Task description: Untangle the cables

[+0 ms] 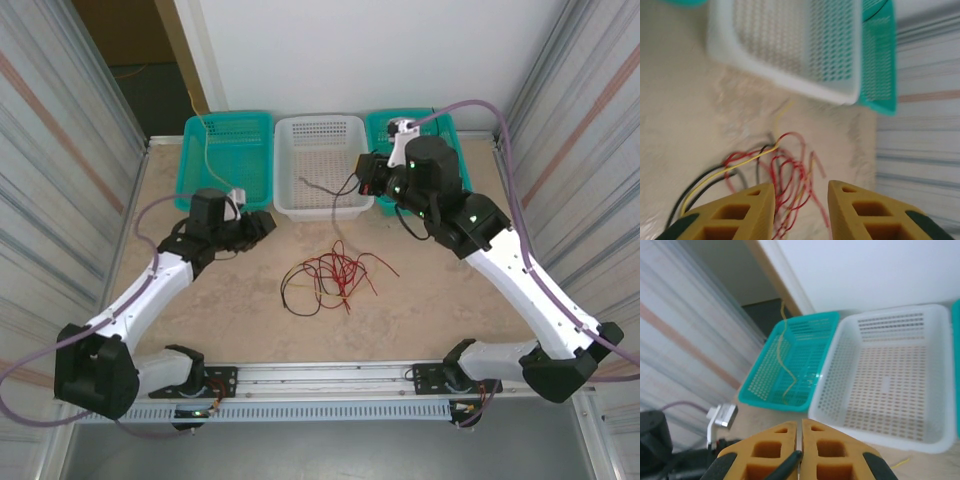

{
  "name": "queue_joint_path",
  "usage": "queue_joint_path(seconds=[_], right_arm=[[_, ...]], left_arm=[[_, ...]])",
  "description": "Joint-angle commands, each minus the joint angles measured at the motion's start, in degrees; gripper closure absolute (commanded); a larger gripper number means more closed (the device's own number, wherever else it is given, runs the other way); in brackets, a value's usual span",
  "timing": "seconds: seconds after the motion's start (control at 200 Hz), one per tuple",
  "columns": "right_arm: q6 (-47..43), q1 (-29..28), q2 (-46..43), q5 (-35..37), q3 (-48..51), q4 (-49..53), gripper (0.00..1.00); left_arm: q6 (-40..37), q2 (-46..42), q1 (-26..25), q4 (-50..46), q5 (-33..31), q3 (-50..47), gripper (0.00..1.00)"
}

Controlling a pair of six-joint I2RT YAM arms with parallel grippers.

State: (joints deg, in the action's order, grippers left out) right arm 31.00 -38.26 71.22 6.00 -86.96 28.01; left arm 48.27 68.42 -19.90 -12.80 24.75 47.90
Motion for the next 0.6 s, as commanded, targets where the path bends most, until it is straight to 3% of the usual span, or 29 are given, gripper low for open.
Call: queue_joint_path(seconds=[0.0,0.115,0.356,0.596], right_arm=[[-0.4,6.0,1.5,-0.7,-4.4,4.8,1.00],[0.3,13.7,4.5,-3.2,-7.6,5.7,1.00],[-0.3,25.9,15.0,-7.4,-15.5,5.1,1.00],[1.5,33.7,28.4,-11.6,-26.3,5.1,0.99]], left_arm=[[-4.3,-0.3,-3.7,-4.0,-3.8,-0.1,0.60],[-3.2,0.0,-7.5,-6.2,-5.4,-1.3,0.54],[5.1,-0.8,-10.1,-0.6,-1.0,-6.1,0.51],[8.6,-0.7,-12.4,-2.4,-1.7,-7.7,0.47]])
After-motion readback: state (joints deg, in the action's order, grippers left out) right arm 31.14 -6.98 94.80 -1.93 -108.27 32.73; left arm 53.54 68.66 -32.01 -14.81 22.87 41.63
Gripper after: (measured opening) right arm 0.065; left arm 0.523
